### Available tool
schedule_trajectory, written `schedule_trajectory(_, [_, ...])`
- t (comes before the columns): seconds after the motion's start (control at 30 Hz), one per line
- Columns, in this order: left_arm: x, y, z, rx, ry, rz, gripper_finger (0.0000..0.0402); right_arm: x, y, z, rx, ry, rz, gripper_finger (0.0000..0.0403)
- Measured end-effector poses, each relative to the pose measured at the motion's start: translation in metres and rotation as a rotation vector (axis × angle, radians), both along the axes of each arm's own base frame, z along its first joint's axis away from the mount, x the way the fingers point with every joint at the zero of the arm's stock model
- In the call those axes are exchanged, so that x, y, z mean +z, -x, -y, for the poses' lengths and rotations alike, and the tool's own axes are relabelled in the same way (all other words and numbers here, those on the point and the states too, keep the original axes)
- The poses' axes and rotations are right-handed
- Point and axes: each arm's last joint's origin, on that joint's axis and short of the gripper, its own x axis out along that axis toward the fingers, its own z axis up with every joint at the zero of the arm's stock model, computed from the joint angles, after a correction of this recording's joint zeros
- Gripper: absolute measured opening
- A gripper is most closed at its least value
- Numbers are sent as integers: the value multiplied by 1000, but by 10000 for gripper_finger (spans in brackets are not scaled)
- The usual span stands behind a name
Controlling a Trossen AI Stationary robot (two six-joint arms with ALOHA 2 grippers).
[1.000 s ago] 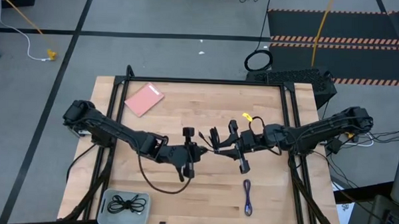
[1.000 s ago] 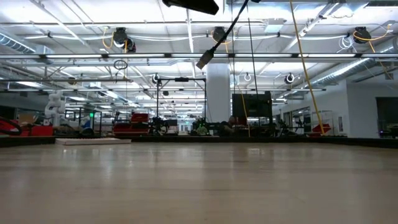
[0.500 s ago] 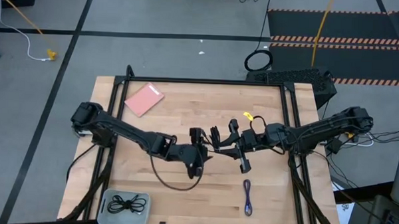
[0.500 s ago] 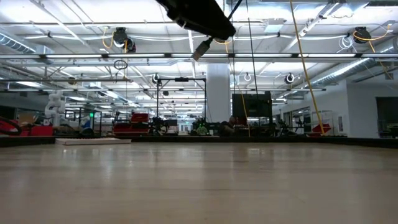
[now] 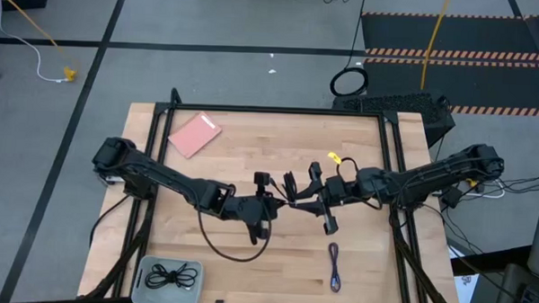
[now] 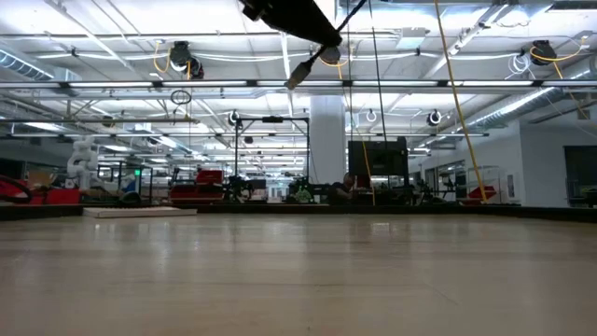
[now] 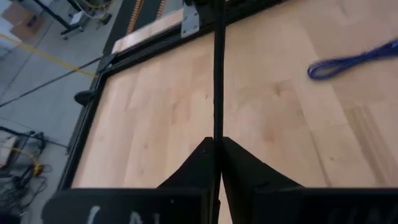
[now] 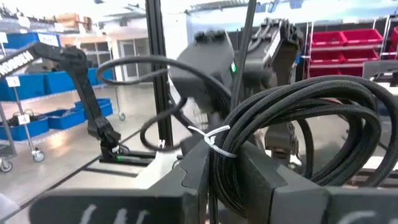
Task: Pick and place USB-C Cables
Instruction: Put the black charger cable into the white bin
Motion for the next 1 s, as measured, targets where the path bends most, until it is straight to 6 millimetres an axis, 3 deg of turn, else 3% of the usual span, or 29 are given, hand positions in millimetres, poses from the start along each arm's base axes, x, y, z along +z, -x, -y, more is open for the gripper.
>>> schedule_trajectory(0.2, [12, 12, 7, -1, -28, 12, 9, -7, -1, 0, 4, 11, -76, 54])
schedule_trajectory(0.33, [18, 18, 11, 7, -57, 19, 23, -14, -1, 0, 6, -8, -158, 54])
schedule_trajectory(0.63, [21, 18, 16, -6, -108, 41, 8, -30, 0, -3, 32, -62, -319, 54])
schedule_trajectory(0.83, [24, 17, 16, 0, -105, 75, 27, -34, -1, -9, 52, -54, -348, 54])
schedule_trajectory(1.0, [24, 17, 16, 0, -104, 80, 11, -37, 0, -10, 55, -49, -375, 54])
